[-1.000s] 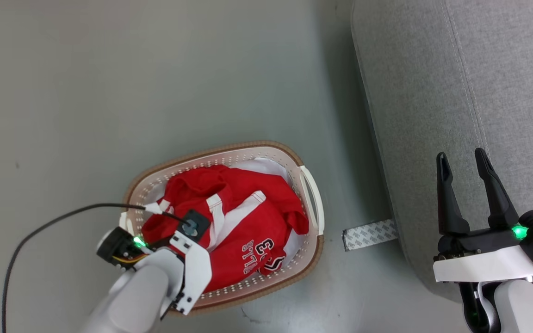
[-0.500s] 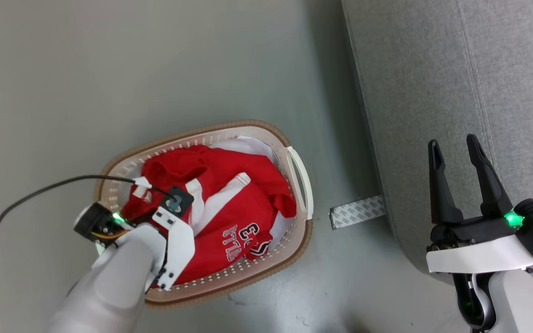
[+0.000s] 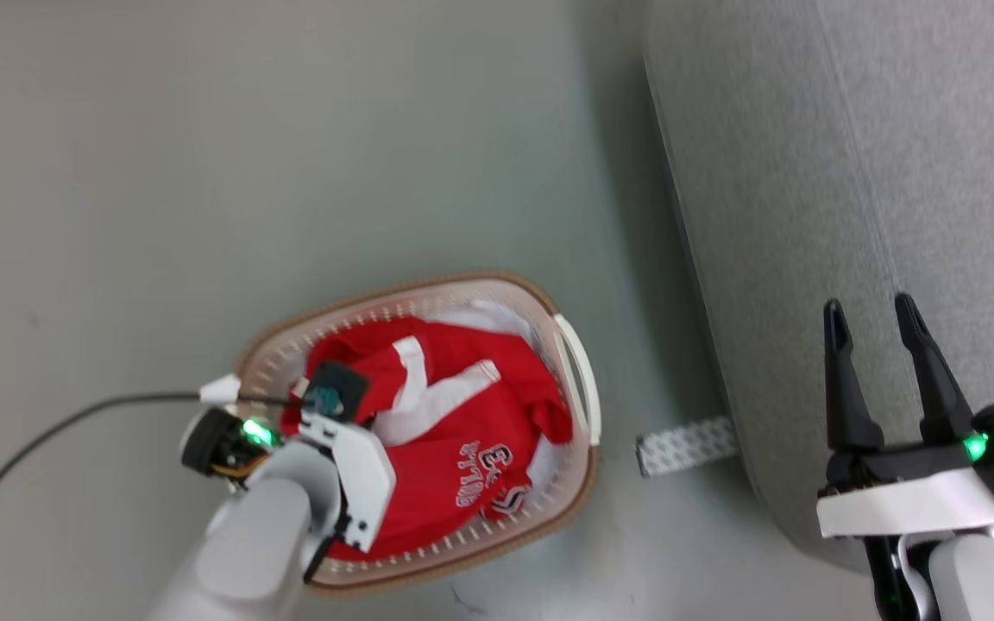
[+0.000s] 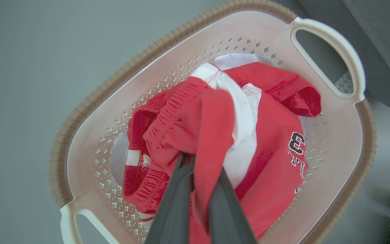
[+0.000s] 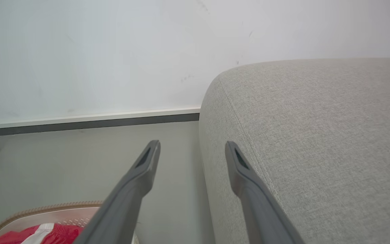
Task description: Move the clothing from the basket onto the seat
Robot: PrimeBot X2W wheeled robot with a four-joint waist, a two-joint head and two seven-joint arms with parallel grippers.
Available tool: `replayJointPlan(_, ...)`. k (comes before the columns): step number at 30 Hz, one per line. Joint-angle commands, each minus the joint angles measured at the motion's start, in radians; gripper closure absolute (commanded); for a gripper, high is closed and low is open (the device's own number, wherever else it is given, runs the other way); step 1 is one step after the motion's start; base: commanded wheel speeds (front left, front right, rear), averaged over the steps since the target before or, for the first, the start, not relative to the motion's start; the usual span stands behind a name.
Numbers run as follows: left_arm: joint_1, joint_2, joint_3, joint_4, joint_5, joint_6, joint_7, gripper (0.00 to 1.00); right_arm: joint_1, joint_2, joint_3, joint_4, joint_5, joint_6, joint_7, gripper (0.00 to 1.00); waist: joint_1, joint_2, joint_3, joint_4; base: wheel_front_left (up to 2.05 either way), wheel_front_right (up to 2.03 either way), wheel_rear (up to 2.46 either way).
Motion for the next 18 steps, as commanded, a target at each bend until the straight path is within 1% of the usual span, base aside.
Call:
replayJointPlan(1,0.040,-0.009,0.008,-0.018,-0.026,-0.006,-0.030,1.00,0.027,-0.003,-0.015,0.011,-0.017,-0.002,0.000,0.00,0.0000,0.0000,-0.112,0.065,0.00,0.00,0.00)
replayJointPlan(8,0.152,-0.016,0.035,-0.123,-0.095,-0.014,-0.106,1.00,0.122,-0.004,-0.056,0.037,-0.058,-0.002,0.000,0.00,0.0000,0.0000,-0.336,0.148,0.00,0.00,0.00)
replayJointPlan(14,0.237,0.005,0.073,-0.292,-0.149,0.004,-0.093,1.00,0.209,-0.004,-0.066,0.053,-0.082,-0.002,0.000,0.00,0.0000,0.0000,-0.491,0.185,0.00,0.00,0.00)
replayJointPlan(15,0.237,0.005,0.073,-0.292,-0.149,0.004,-0.093,1.00,0.209,-0.004,-0.066,0.053,-0.082,-0.002,0.000,0.00,0.0000,0.0000,-0.491,0.185,0.00,0.00,0.00)
replayJointPlan(18,0.274,0.020,0.092,-0.395,-0.166,0.021,-0.069,1.00,0.246,-0.003,-0.069,0.059,-0.088,-0.002,0.000,0.00,0.0000,0.0000,-0.553,0.194,0.00,0.00,0.00)
